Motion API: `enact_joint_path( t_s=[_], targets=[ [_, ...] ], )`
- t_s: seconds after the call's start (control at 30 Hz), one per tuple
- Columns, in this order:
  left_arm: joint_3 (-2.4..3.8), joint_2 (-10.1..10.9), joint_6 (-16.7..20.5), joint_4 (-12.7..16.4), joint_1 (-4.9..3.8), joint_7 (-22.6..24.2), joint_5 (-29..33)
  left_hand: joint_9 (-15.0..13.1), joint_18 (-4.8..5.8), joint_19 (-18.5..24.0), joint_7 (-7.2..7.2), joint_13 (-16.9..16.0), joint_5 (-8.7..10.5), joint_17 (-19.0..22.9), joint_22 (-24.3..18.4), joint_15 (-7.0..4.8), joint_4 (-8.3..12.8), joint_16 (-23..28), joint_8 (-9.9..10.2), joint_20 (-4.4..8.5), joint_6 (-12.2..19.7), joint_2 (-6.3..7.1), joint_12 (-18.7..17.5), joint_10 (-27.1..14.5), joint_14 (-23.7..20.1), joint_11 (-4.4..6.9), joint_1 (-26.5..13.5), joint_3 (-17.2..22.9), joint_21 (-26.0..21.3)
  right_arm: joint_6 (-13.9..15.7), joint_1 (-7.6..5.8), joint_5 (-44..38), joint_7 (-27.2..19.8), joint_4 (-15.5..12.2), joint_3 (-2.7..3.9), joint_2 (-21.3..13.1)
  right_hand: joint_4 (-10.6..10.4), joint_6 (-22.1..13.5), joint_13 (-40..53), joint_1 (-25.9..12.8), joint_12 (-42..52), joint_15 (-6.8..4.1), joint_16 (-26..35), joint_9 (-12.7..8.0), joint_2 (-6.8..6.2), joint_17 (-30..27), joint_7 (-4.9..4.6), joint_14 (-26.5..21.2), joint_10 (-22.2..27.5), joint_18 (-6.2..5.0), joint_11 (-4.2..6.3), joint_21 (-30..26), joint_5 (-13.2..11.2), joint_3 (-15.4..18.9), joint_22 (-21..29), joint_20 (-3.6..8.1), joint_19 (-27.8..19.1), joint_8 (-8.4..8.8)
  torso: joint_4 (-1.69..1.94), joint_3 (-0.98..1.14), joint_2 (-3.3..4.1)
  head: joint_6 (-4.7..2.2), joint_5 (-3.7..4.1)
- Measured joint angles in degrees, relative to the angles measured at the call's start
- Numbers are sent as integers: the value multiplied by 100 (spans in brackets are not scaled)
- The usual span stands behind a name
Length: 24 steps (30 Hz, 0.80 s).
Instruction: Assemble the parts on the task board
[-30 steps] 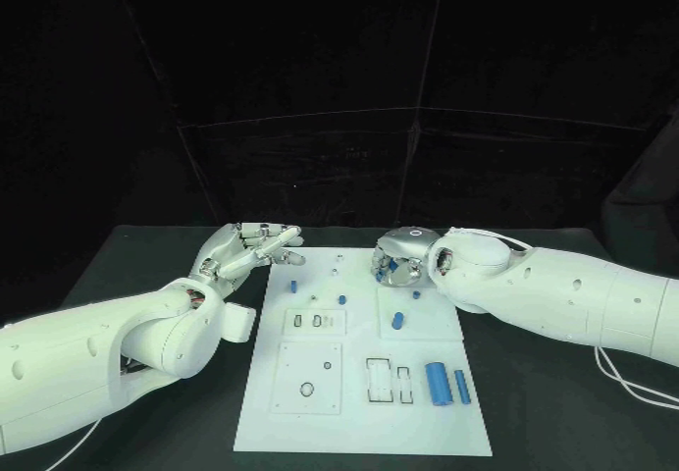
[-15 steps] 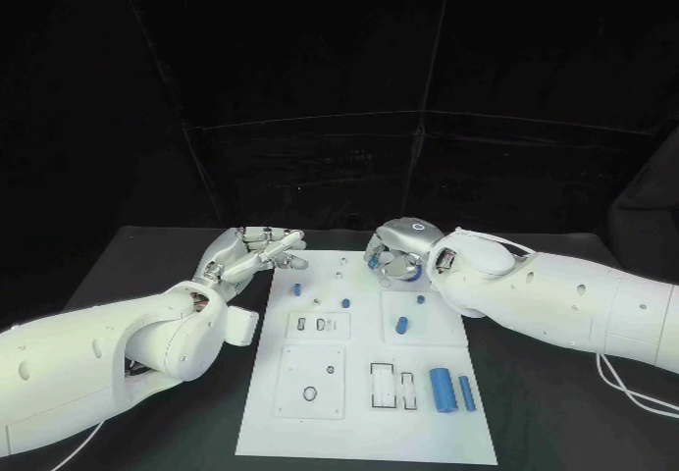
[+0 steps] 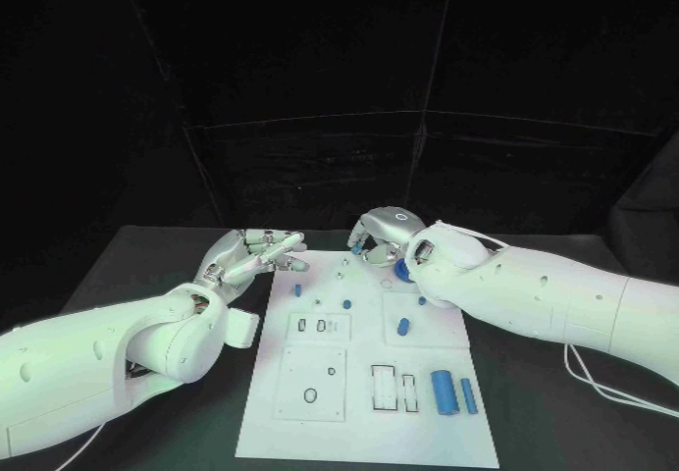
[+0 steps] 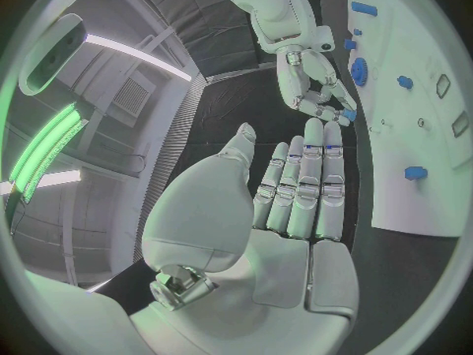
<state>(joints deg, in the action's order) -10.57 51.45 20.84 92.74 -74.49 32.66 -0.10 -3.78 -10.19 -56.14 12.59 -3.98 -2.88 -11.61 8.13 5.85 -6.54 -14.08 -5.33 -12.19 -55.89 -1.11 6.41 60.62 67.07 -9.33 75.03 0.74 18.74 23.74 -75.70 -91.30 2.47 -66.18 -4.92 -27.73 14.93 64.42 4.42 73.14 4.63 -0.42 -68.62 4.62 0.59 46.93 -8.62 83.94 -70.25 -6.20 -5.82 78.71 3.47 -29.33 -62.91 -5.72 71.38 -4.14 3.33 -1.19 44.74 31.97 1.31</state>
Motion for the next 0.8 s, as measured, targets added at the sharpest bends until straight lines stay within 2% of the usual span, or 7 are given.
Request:
enact_joint_path(
  t_s=[0.17, 0.33, 0.8],
  targets=[
    [0, -1, -3, 9, 0, -5, 17, 0, 0, 0, 0, 0, 0, -5, -7, 0, 16, 0, 0, 0, 0, 0, -22, 0, 0, 0, 0, 16, 0, -24, 0, 16, 17, 144, 2, 173, -8, -6, -14, 0, -20, 0, -10, 0, 0, 35, -5, 0, 0, 0, 0, 0, -1, -8, -7, 0, 0, 6, 0, 0, 15, -12, 0],
    [0, -8, -5, 10, 0, -11, 38, 0, 0, 0, 0, 0, 0, -5, -6, 0, 16, 0, 0, 0, 0, 0, -22, 0, 0, 0, 0, 16, 0, -107, 0, 26, 32, 234, 3, 299, -16, -21, -27, -16, -21, 0, -31, 1, -16, 51, -18, 0, 0, 0, 0, 0, -1, -16, -11, 0, 0, 11, 0, 0, 26, 7, -7],
    [1, -13, -12, 3, -2, -29, 110, 0, 0, 0, 0, -1, 0, -5, -7, 0, 16, 33, 0, 0, 0, 0, -22, 0, 0, 0, 0, 16, -31, -406, 0, 33, 121, 338, 3, 404, -48, -39, -26, -48, -33, 0, -42, -3, -48, 51, -18, 0, 22, 0, 22, 22, 22, -47, -12, 0, 0, 23, -3, -1, 41, 20, 3]
  ],
)
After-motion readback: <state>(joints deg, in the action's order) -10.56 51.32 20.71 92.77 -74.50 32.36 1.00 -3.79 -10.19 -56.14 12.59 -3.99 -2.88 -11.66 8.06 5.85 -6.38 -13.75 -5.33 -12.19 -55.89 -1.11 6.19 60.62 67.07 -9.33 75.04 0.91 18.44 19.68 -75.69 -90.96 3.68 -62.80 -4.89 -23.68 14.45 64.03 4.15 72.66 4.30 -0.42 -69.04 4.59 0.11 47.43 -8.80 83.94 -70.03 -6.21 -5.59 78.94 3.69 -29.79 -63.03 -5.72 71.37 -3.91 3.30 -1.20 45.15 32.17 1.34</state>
